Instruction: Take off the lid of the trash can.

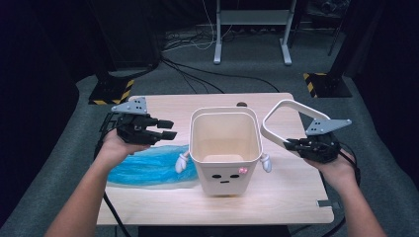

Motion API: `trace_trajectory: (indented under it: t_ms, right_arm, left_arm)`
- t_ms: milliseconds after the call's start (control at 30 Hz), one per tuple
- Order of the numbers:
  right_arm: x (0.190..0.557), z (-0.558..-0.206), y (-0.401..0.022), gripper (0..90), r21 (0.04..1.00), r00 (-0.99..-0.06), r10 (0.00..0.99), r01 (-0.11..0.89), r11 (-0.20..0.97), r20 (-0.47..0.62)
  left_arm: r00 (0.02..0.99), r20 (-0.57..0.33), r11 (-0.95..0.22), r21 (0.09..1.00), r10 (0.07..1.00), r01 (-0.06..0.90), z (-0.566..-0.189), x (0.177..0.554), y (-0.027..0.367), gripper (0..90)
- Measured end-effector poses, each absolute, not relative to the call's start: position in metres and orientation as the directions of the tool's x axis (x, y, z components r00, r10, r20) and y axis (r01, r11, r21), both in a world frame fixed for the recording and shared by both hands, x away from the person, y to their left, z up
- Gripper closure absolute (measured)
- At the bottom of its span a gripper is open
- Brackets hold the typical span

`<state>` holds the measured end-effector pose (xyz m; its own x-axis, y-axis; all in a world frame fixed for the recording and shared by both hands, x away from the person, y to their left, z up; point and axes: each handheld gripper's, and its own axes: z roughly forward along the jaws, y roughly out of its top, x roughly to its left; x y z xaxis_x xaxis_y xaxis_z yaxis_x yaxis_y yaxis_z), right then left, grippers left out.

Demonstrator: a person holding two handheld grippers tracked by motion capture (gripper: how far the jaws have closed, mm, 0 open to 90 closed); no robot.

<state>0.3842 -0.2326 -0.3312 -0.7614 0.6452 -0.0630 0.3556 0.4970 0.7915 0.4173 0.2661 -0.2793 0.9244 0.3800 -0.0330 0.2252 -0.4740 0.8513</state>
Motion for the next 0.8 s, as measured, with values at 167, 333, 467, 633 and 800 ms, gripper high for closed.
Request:
trace_trajectory:
  t_ms: [167,333,467,633,800]
  right_arm:
    - [0.387,-0.346,-0.231,83.0,0.775,-0.761,0.647,0.381,0.504,-0.046]
    - [0.389,-0.357,-0.23,83.0,0.764,-0.758,0.651,0.398,0.508,-0.038]
    - [0.39,-0.373,-0.229,83.0,0.75,-0.754,0.656,0.418,0.513,-0.029]
    - [0.39,-0.389,-0.228,83.0,0.742,-0.745,0.667,0.437,0.509,-0.02]
    - [0.39,-0.403,-0.226,83.0,0.733,-0.741,0.672,0.454,0.507,-0.006]
  left_arm:
    - [0.924,-0.029,-0.478,0.849,0.382,0.225,-0.282,0.417,0.268,56.5]
    - [0.922,-0.032,-0.479,0.847,0.386,0.23,-0.287,0.416,0.269,56.5]
    - [0.921,-0.036,-0.48,0.845,0.387,0.234,-0.29,0.416,0.269,56.4]
    - [0.92,-0.04,-0.479,0.845,0.389,0.239,-0.293,0.416,0.27,56.3]
    - [0.922,-0.04,-0.477,0.847,0.386,0.236,-0.294,0.415,0.269,56.3]
